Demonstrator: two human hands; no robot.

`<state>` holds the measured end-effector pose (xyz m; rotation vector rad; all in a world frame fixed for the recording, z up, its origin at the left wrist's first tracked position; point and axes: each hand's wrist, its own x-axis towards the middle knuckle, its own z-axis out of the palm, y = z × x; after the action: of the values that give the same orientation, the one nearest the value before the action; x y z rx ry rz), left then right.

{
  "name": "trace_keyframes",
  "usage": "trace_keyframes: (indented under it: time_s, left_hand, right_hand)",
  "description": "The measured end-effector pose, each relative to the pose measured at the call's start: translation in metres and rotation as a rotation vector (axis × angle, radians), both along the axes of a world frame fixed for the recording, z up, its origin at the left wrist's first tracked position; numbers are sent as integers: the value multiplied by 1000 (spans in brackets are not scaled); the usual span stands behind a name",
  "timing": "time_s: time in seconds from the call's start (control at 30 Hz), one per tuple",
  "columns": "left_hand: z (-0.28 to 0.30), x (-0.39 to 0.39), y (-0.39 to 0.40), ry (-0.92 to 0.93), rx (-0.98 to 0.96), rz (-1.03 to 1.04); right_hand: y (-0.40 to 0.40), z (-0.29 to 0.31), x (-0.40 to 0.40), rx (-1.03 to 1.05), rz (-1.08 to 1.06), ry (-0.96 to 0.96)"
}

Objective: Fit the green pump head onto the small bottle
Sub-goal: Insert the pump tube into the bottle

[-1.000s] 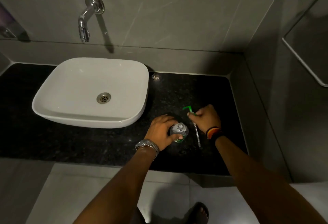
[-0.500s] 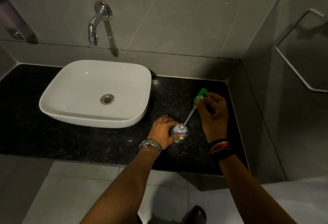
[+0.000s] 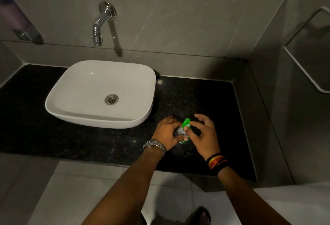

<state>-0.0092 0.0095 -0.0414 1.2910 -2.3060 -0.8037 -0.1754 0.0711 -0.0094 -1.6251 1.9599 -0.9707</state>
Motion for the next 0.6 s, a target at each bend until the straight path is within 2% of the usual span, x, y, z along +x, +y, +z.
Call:
trace_keyframes:
  time_s: [0.17,0.27,0.33,0.47,0.6]
  left_hand:
    - [1,-1,1,-18,10,-5]
    - [1,0,-1,-40,29,-5]
    - [5,1,-1,-32,28,-11]
    - [5,0,0,-43,-7,-19]
    - [-2,1,-5,-54,-5,-15]
  right_hand:
    - [-6,5,-6,90,125,101]
    - [-10,8,-3,99,6,188]
    - [-11,9,1,105,-27,181]
    - [-5,4,-1,84,81,66]
    - [-9,-1,9,81,-78,104]
